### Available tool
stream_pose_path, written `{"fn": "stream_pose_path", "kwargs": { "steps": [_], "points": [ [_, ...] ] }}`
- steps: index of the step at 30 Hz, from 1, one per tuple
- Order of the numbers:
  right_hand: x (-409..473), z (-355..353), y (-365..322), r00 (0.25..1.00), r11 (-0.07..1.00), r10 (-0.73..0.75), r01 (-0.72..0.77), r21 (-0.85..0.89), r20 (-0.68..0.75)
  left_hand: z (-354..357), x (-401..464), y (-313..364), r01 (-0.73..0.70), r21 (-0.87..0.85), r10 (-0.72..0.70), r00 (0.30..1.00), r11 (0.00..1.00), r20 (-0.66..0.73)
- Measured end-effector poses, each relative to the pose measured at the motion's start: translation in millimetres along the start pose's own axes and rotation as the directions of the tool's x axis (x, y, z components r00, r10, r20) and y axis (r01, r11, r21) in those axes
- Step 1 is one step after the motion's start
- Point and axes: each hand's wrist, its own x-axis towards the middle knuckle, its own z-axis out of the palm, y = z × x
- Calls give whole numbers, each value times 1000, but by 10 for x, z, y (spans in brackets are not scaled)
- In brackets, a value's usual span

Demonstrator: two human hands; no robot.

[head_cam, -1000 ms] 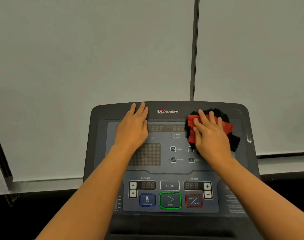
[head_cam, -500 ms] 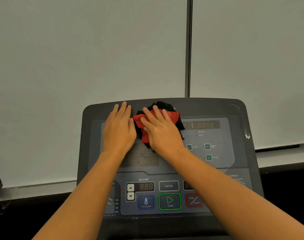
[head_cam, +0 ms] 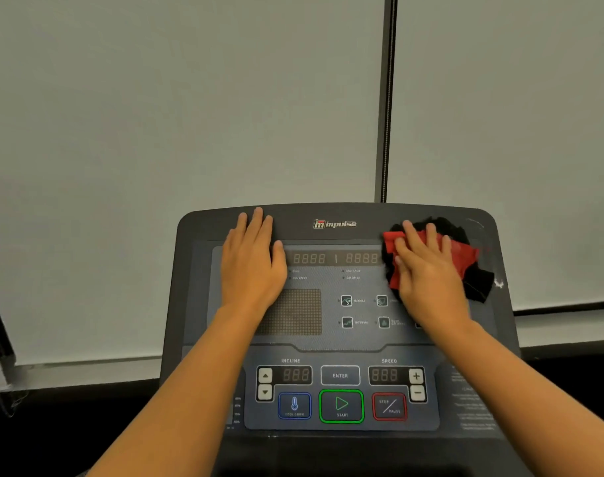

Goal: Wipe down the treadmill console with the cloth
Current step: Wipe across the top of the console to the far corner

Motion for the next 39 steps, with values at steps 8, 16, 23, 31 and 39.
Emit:
{"fn": "stream_pose_path", "kwargs": {
  "steps": [8, 16, 23, 31, 39],
  "points": [
    [253, 348, -920, 956, 955, -292, 291, 54, 15, 40, -6, 3, -14, 40, 15, 999, 999, -42],
    [197, 108, -180, 998, 997, -14, 19, 80, -62, -138, 73, -248, 63, 60, -54, 989, 996, -140],
    [574, 392, -1099, 992, 991, -124, 125, 43, -36, -149, 62, -275, 55, 24, -52, 991, 998, -126],
    [720, 602, -1564, 931, 926, -365, 362, 109, 6, -161, 45, -325, 17, 17, -15, 994, 1000, -112],
    [473, 283, -632, 960, 960, -277, 278, -16, 31, -20, 61, 29, 21, 87, -13, 995, 996, -96]
  ]
}}
